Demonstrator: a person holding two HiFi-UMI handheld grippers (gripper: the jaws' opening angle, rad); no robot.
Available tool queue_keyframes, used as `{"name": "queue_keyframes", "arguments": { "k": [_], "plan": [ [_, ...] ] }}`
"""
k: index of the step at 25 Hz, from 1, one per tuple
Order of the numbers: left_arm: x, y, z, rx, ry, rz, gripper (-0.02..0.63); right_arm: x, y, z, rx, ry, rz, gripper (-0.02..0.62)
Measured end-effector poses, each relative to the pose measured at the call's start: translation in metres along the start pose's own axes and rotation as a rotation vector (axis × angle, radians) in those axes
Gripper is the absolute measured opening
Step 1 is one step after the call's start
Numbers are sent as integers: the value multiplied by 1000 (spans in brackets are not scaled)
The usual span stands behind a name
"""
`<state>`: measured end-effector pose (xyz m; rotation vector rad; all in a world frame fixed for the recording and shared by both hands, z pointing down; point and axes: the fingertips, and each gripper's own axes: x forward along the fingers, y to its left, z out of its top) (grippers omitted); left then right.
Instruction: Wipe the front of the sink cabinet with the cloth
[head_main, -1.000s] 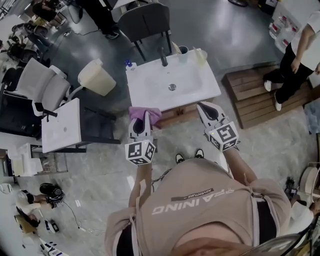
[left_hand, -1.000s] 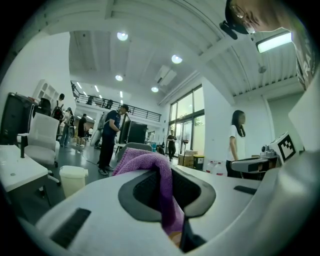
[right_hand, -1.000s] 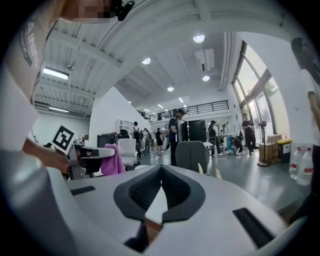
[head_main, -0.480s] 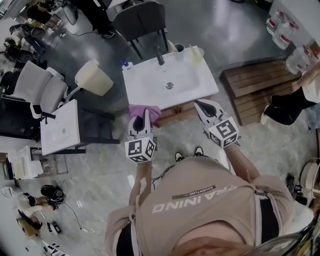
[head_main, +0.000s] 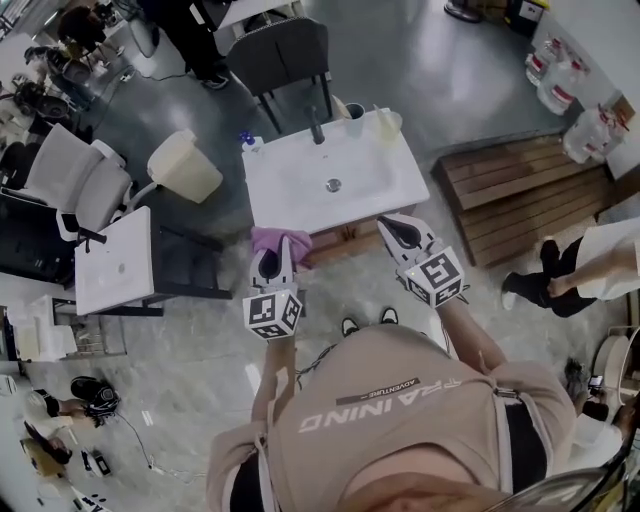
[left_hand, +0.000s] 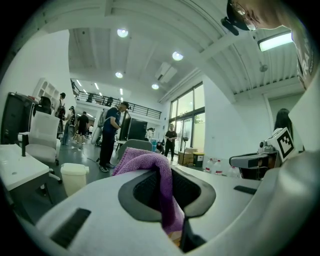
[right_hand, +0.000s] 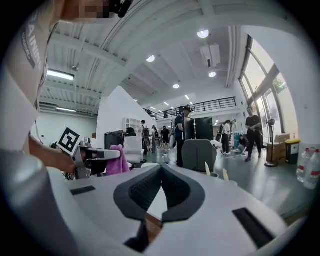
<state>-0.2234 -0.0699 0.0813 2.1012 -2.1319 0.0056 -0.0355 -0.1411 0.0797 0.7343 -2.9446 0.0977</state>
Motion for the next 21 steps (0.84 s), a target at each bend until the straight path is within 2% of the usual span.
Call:
{"name": "queue_keyframes", "arguments": {
  "k": [10, 21],
  "plan": [
    [-1, -18, -5, 8, 13, -37, 37, -13, 1, -2, 10, -11, -21, 11],
    [-7, -25, -10, 1, 21, -37, 37, -24, -2, -7, 23, -8, -28, 11]
  ]
}}
